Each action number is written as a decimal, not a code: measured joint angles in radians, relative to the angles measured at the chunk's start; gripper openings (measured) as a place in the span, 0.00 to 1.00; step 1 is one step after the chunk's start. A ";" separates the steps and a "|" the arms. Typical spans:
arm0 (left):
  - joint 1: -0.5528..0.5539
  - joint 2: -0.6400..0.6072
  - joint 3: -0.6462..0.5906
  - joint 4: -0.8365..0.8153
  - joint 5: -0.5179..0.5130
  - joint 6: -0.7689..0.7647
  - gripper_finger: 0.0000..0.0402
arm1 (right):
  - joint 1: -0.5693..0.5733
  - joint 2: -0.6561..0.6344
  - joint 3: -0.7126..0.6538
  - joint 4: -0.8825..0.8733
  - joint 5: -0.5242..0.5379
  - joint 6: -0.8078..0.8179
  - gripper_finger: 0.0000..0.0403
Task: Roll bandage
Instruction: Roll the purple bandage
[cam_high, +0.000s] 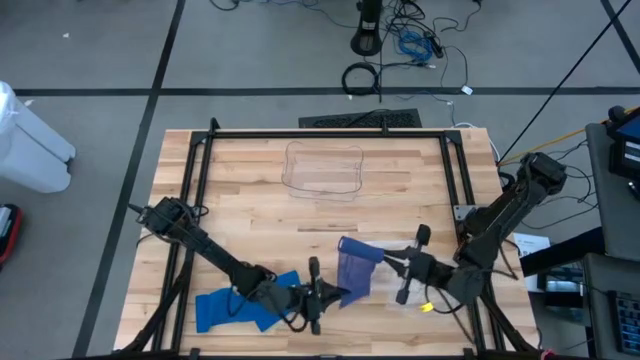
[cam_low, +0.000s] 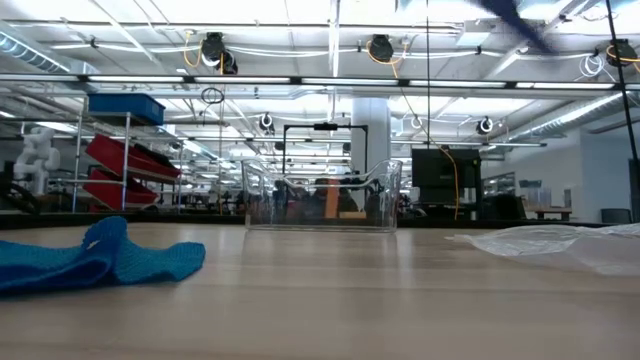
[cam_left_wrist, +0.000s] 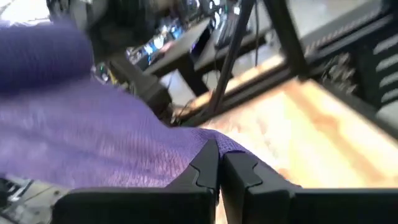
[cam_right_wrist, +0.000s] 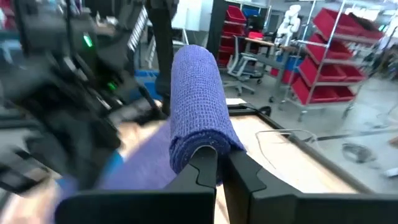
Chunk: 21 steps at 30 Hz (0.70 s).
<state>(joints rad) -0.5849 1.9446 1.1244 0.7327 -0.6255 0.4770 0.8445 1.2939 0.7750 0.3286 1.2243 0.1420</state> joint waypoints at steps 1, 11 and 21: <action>0.008 0.000 0.000 -0.017 0.000 0.000 0.02 | 0.010 -0.014 0.000 -0.001 0.000 0.008 0.00; 0.001 0.000 -0.004 -0.047 0.034 0.162 0.20 | 0.098 -0.100 0.000 -0.024 0.038 0.111 0.00; -0.048 0.000 -0.005 -0.037 -0.096 0.655 0.40 | 0.071 -0.118 0.000 -0.016 -0.005 0.314 0.00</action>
<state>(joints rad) -0.6326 1.9446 1.1198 0.6959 -0.7219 1.1322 0.9151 1.1755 0.7750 0.3125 1.2198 0.4564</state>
